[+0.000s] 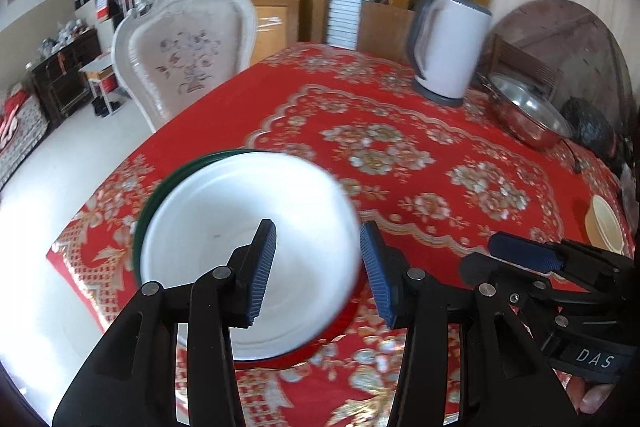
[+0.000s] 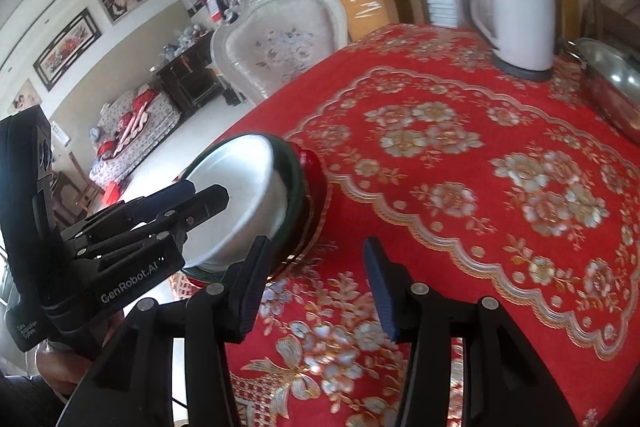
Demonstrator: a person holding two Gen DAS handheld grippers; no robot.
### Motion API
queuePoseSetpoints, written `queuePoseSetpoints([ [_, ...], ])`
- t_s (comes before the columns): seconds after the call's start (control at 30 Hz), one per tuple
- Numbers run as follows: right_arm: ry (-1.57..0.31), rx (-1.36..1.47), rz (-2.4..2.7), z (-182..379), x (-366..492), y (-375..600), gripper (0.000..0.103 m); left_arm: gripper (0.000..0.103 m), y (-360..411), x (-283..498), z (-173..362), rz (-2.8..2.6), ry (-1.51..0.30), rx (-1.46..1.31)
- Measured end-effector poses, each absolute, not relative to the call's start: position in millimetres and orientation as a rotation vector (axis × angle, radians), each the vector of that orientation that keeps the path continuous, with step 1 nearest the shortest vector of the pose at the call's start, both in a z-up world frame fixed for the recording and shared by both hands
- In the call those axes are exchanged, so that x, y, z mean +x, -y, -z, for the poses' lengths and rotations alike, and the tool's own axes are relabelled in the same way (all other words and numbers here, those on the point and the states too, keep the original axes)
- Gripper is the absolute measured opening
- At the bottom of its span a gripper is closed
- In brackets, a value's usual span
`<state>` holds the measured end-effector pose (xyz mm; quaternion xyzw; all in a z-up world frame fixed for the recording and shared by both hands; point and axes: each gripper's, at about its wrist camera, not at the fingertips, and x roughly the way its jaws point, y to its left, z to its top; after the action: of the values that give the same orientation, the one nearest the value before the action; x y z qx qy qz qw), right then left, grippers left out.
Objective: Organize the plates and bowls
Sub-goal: 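Move the left tool to the cream plastic bowl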
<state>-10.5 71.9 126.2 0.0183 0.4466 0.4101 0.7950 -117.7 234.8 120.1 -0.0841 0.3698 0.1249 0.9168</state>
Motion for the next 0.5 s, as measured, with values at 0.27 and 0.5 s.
queuePoseSetpoints([
  [0.27, -0.945, 0.06, -0.816, -127, -4, -41, 0.048, 0.044, -199, -97, -118, -0.197, -0.769, -0.135],
  [0.5, -0.943, 0.086, -0.76, -125, 1, -11, 0.048, 0.044, -164, -82, -118, -0.139, -0.776, -0.094],
])
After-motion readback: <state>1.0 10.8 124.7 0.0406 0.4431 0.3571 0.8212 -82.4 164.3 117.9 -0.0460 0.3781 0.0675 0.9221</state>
